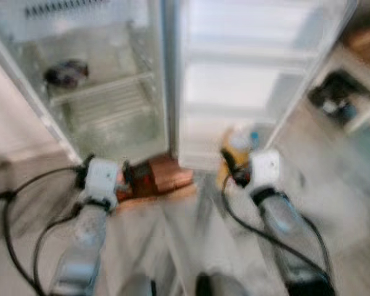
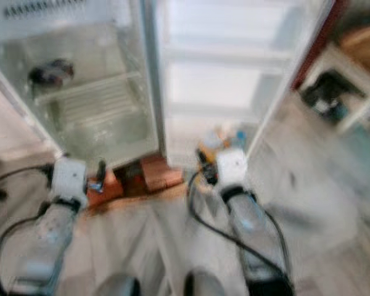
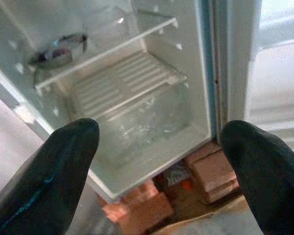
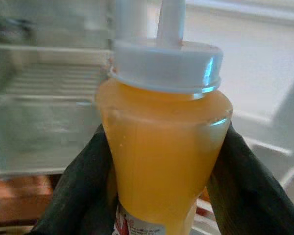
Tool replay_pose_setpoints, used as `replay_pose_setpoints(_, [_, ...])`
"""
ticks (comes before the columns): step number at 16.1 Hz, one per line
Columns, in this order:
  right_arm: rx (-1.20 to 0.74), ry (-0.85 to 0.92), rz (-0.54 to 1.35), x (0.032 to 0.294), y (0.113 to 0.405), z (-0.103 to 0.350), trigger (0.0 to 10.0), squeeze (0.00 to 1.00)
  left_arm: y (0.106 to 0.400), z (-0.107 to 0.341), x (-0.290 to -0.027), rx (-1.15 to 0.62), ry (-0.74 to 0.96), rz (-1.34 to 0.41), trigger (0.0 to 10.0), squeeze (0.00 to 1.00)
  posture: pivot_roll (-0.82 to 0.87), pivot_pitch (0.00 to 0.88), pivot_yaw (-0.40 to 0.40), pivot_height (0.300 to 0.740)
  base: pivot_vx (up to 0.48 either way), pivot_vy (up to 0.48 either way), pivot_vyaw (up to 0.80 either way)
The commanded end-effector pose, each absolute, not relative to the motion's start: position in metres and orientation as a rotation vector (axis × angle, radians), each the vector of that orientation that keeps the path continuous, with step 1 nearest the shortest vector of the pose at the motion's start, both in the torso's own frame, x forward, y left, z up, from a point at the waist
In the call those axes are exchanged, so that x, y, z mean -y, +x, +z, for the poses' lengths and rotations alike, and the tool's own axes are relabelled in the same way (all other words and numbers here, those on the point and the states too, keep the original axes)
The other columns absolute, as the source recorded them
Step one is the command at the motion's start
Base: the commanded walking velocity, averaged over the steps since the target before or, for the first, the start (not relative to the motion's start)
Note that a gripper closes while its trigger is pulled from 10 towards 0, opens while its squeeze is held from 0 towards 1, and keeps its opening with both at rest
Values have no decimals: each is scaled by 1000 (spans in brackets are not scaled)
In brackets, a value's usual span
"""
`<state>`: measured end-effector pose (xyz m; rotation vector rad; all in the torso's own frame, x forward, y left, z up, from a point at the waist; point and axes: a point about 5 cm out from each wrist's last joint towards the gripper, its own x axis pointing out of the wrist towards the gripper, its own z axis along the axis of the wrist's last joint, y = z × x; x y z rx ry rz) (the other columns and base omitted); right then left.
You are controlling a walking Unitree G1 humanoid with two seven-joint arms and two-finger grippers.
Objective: Restocking fridge
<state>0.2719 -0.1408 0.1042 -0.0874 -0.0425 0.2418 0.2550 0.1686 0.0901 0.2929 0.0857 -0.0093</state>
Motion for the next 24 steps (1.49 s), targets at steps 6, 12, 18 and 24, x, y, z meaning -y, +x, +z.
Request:
replay_pose_setpoints(6, [56,-70,211,140,279,108,10000,0,256,95,-165,-76,273,-23,10000,0,115,166,-56,740,246,-82,78])
replay_pose_setpoints(12, [47,-48,197,138,279,104,10000,0,256,95,-157,-68,246,-54,10000,0,127,163,-71,740,0,-42,0])
replay_pose_setpoints(18, [64,-39,179,139,291,108,10000,0,259,106,-163,-33,252,-37,10000,0,131,173,-37,740,0,-385,0])
replay_pose_setpoints(24, [40,-35,167,141,283,96,10000,0,262,110,-165,-12,237,-22,10000,0,144,167,-44,740,0,-174,0])
